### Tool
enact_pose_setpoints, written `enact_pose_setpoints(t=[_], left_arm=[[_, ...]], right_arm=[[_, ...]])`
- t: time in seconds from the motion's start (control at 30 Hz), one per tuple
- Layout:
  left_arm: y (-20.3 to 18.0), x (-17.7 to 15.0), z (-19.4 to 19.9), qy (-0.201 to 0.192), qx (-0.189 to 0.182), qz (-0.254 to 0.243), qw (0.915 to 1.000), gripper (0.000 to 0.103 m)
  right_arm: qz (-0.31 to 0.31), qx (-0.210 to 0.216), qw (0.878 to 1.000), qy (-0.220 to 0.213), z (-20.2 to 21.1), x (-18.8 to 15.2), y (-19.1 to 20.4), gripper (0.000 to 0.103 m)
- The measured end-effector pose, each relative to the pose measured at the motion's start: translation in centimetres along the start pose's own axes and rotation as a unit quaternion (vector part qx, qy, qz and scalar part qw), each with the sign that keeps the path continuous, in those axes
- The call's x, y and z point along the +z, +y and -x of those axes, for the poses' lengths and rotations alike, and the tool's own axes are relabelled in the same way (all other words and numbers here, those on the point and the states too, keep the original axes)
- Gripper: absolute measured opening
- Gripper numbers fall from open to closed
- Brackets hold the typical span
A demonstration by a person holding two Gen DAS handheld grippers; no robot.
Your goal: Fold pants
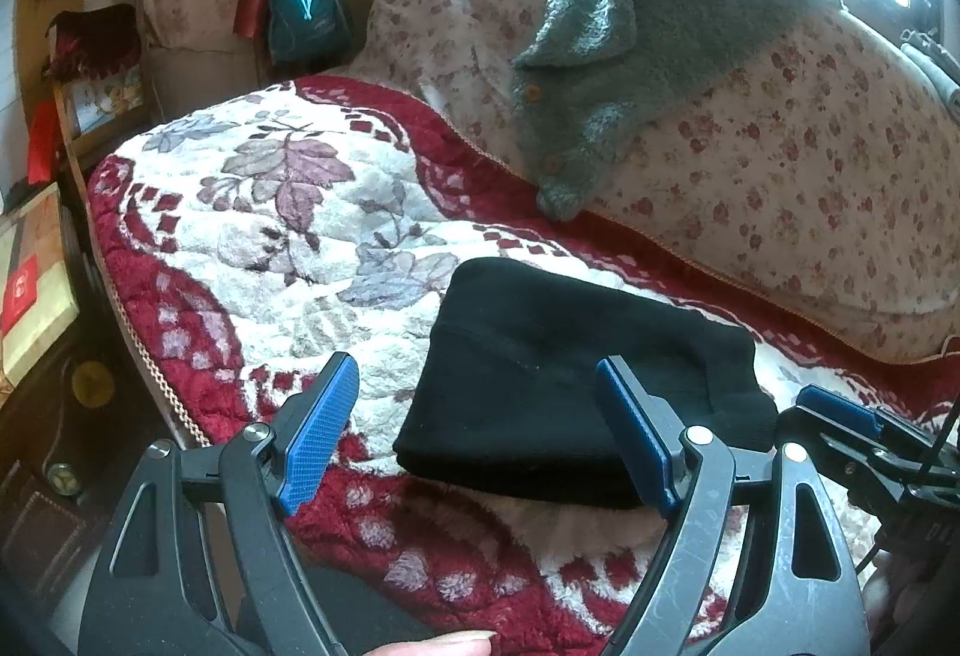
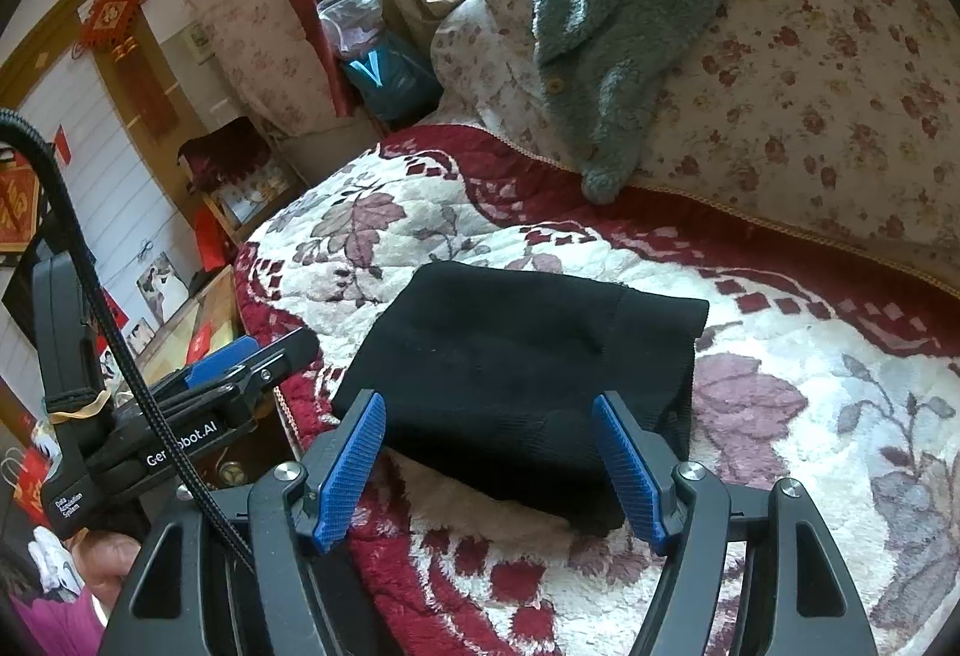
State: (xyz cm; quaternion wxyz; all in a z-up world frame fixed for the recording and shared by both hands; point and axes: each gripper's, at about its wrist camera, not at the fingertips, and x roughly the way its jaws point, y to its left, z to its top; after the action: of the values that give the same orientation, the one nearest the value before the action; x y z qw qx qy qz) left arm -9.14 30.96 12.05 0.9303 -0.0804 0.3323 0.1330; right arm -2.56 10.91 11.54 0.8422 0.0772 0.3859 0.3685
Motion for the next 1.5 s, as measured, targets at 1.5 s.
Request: enact_pose_setpoints(t=[1.5], left_arm=[[-0.8,0.2,0.5,-0.021,-0.004,-0.029,0.9994,0.082]], right_arm=[[-0.007,-0.001,1.0,0.004,-0.4,-0.5,0.3,0.069]])
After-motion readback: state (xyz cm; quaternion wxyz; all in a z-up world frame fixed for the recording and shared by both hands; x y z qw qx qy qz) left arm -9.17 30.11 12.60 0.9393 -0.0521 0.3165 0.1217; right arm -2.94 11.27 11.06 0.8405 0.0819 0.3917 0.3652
